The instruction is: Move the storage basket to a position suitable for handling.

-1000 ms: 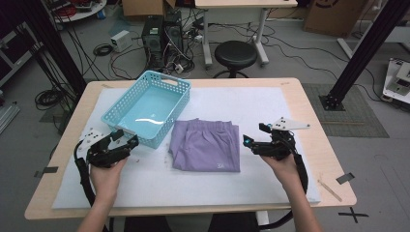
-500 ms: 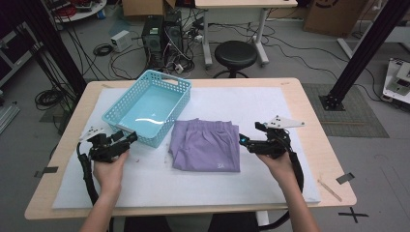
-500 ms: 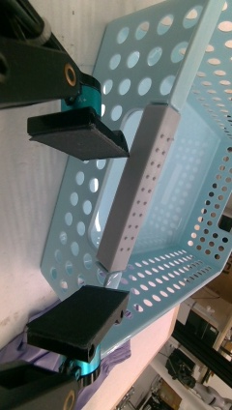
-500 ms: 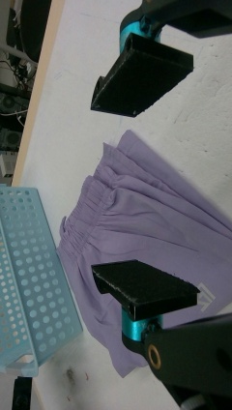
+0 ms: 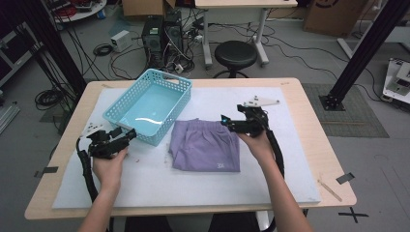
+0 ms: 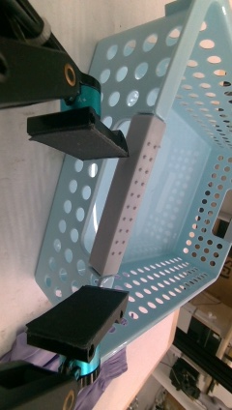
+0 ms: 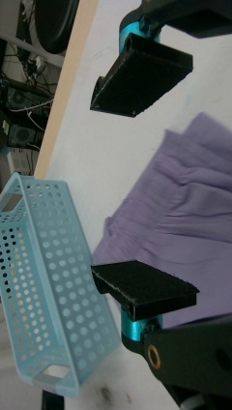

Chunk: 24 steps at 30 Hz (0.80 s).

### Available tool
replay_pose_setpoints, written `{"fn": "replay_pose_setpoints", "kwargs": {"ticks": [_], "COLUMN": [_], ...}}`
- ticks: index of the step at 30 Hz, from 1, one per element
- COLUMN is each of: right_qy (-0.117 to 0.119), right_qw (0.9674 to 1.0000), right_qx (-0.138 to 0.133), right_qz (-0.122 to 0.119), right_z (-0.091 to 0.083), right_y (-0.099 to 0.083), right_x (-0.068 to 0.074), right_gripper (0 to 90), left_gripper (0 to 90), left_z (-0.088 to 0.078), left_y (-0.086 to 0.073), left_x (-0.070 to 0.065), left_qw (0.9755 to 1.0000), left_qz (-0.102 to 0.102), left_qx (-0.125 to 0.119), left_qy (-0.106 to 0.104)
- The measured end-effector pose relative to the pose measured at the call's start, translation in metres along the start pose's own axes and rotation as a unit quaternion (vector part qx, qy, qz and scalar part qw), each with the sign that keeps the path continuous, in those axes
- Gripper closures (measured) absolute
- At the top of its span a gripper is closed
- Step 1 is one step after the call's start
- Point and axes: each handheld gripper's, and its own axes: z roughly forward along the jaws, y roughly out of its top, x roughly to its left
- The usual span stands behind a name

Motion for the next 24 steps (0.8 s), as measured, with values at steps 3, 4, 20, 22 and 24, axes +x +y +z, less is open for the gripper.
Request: {"fn": "replay_pose_setpoints", "kwargs": {"ticks": [3, 4, 20, 22, 24], "right_qy": [-0.005, -0.005, 0.036, 0.036, 0.035], "right_qw": [1.0, 1.0, 0.9966, 0.9963, 0.9961], "right_qx": [0.002, 0.002, 0.029, 0.033, 0.037], "right_qz": [0.0, 0.0, -0.068, -0.071, -0.072], "right_z": [0.033, 0.033, 0.145, 0.159, 0.167], "right_y": [0.022, 0.022, 0.068, 0.072, 0.074], "right_x": [-0.002, -0.002, 0.057, 0.066, 0.07], "right_gripper": [21.3, 21.3, 37.9, 39.3, 41.3], "left_gripper": [28.2, 28.2, 28.7, 28.7, 28.7], "left_z": [0.002, 0.002, 0.003, 0.003, 0.004], "left_y": [0.002, 0.003, 0.001, 0.001, 0.0], "left_x": [-0.001, -0.002, 0.0, 0.0, 0.0], "left_qw": [0.9999, 0.9998, 0.999, 0.999, 0.9991], "left_qz": [0.012, 0.019, 0.039, 0.038, 0.033], "left_qx": [0.003, 0.003, 0.021, 0.024, 0.026], "left_qy": [0.005, 0.008, 0.002, 0.001, -0.003]}}
